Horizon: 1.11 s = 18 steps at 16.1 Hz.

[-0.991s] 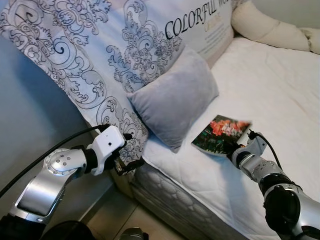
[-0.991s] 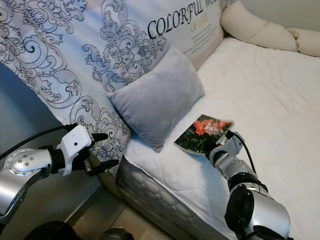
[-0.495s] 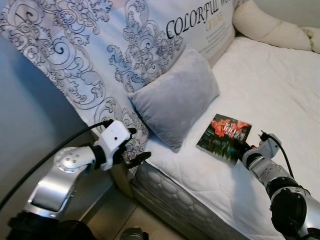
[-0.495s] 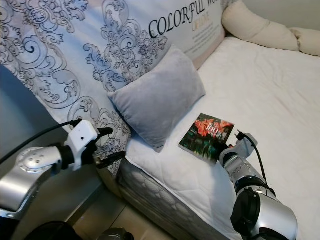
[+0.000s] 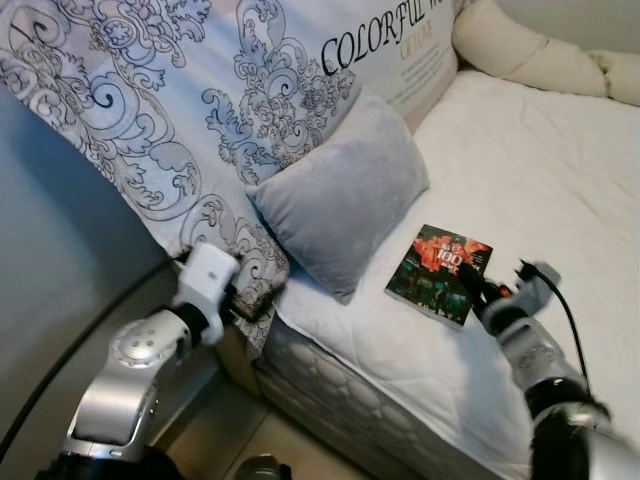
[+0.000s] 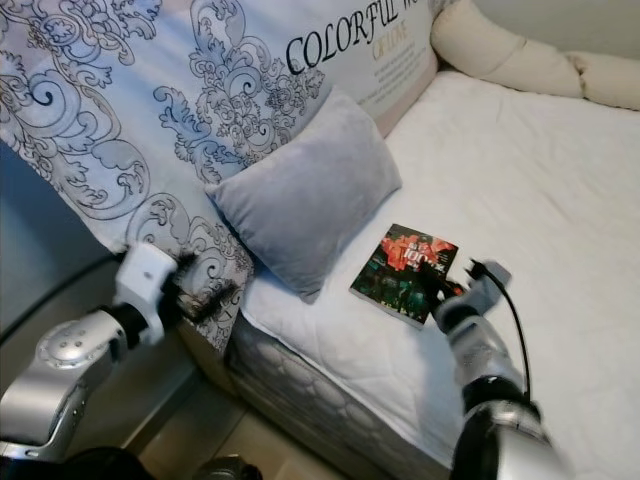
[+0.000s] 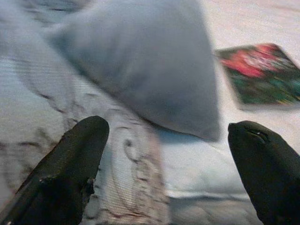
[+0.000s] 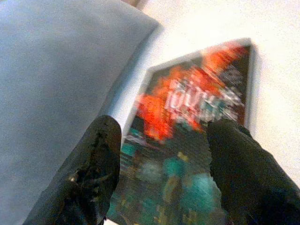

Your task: Clean up the room

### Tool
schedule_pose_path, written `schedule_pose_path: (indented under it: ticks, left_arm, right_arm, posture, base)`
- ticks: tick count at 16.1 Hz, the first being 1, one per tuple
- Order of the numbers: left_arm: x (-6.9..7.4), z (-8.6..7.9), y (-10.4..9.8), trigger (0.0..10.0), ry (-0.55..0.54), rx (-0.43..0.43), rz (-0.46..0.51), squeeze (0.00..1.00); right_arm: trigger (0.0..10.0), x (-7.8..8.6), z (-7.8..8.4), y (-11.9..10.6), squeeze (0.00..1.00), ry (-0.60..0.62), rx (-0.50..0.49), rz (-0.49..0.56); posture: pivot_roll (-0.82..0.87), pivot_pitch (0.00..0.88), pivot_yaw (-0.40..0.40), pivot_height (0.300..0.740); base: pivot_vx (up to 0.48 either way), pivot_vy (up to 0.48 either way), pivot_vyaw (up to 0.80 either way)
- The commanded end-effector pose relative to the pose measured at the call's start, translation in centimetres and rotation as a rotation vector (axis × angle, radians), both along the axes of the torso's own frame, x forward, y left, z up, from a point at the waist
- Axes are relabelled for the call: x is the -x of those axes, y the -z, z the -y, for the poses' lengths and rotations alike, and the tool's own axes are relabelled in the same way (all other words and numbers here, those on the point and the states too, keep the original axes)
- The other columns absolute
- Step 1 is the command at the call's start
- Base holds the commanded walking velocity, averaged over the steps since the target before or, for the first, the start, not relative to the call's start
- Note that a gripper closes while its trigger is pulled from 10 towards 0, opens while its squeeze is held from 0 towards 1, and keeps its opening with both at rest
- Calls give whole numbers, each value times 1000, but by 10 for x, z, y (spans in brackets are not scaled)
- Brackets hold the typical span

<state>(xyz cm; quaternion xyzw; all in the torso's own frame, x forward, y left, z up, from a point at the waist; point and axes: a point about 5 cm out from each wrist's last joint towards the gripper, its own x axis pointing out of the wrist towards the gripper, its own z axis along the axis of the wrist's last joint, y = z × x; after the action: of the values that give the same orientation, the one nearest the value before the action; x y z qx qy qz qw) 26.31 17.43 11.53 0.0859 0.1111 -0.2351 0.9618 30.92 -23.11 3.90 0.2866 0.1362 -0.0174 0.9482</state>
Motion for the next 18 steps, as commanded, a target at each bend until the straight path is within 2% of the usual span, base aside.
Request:
schedule_pose_path:
  ticks: [1,2,3,4,6,8,10,11,13,14,16,18]
  left_arm:
    - [-4,-11,-2,10000,-125,0,27,0]
    - [-4,-12,-3,10000,-152,14,32,0]
    - [-3,-13,-10,10000,-208,80,61,0]
    - [-1,-15,-11,10000,-234,102,61,0]
    - [1,-18,-12,10000,-271,107,74,0]
    - [1,-14,-12,10000,-265,134,63,0]
    - [1,-9,-22,10000,-259,160,116,0]
    - [-1,-10,-21,10000,-265,135,112,0]
    - [-4,-9,-27,10000,-316,176,168,0]
    - [-5,-6,-26,10000,-347,165,177,0]
    - [-4,-5,-24,10000,-356,116,182,0]
    - [-2,-12,-21,10000,-385,98,181,0]
  right_arm:
    - [10000,-1,-13,-15,0,-81,73,80]
    - [10000,0,-18,-17,0,-107,101,89]
    - [10000,9,-30,-28,0,-96,110,137]
    - [10000,15,-37,-31,0,-103,111,145]
    - [10000,22,-43,-36,0,-56,143,132]
    - [10000,27,-50,-42,0,-55,193,142]
    - [10000,39,-66,-56,0,-113,297,193]
    - [10000,41,-67,-58,0,-113,316,193]
    - [10000,45,-58,-64,0,-37,306,184]
    - [10000,43,-55,-66,0,-41,327,193]
    - [10000,46,-56,-63,0,-35,328,173]
    - [10000,47,-61,-57,0,-25,351,130]
  posture:
    - [130,0,-6,740]
    - [131,0,-7,740]
    - [135,0,-19,740]
    - [130,0,-33,740]
    - [111,0,-37,740]
    - [118,0,-34,740]
    - [126,0,-48,740]
    - [126,0,-53,740]
    - [116,0,-58,740]
    - [119,0,-51,740]
    - [117,0,-43,740]
    - [123,0,-64,740]
  base:
    - [0,0,0]
    - [0,0,0]
    - [0,0,0]
    - [0,0,0]
    - [0,0,0]
    - [0,0,0]
    - [0,0,0]
    - [0,0,0]
    - [0,0,-781]
    - [0,0,-788]
    - [0,-186,-784]
    - [0,-463,-391]
